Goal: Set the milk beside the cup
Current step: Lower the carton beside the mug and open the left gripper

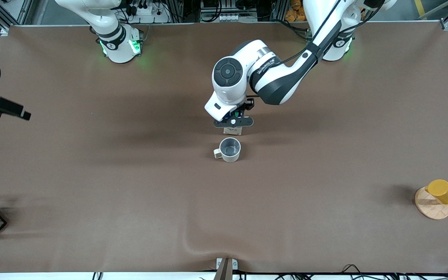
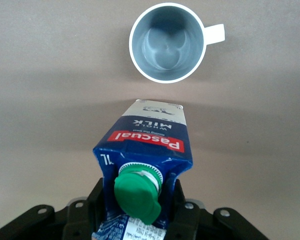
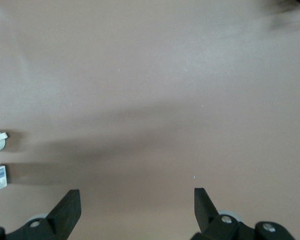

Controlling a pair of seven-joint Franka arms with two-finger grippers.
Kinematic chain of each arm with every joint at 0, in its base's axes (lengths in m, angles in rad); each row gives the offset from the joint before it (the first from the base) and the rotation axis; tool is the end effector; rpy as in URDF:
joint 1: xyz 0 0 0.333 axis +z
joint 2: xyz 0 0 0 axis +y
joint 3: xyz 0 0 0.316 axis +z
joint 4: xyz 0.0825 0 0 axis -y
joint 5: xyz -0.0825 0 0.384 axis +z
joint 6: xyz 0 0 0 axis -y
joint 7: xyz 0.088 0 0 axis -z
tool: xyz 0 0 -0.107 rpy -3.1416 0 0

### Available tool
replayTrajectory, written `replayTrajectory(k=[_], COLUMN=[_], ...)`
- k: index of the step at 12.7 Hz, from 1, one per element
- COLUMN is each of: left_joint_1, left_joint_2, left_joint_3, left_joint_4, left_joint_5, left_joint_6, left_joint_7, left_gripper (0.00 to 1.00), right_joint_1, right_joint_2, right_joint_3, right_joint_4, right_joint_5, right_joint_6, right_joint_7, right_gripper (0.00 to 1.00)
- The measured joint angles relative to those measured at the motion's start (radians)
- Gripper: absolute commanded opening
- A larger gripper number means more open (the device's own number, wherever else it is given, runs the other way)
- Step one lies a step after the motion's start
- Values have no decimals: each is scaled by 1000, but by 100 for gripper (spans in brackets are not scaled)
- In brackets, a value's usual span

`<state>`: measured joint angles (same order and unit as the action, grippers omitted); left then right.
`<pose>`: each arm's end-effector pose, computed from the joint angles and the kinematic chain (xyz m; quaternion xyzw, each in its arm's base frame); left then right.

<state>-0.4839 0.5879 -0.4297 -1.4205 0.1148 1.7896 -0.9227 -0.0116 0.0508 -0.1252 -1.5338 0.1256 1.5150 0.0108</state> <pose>0.4688 -0.5048 0.3656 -0.9944 -0.0097 0.1013 0.0269 0.5607 -0.0612 0.6097 -0.9950 0.0723 0.0307 0.0616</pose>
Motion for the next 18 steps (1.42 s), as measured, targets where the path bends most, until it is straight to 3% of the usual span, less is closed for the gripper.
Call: replayTrajectory(k=[7, 11, 13, 18], left_joint_1=[-4, -4, -4, -8], left_joint_2=[24, 26, 30, 31], left_joint_3=[5, 6, 7, 5], left_joint_4=[4, 4, 4, 18], left_joint_5=[27, 27, 27, 27], left_joint_6=[33, 33, 37, 44], left_joint_7=[0, 0, 0, -34], left_gripper=[60, 67, 100, 100], right_joint_1=[4, 43, 45, 45], right_joint_2=[-43, -43, -43, -43], right_joint_3=[4, 14, 13, 11], right_joint_4=[-64, -64, -64, -64], right_joint_5=[-39, -115, -117, -117], right_joint_6=[47, 48, 48, 47], right_joint_7=[1, 54, 58, 59], right_gripper=[100, 100, 100, 100])
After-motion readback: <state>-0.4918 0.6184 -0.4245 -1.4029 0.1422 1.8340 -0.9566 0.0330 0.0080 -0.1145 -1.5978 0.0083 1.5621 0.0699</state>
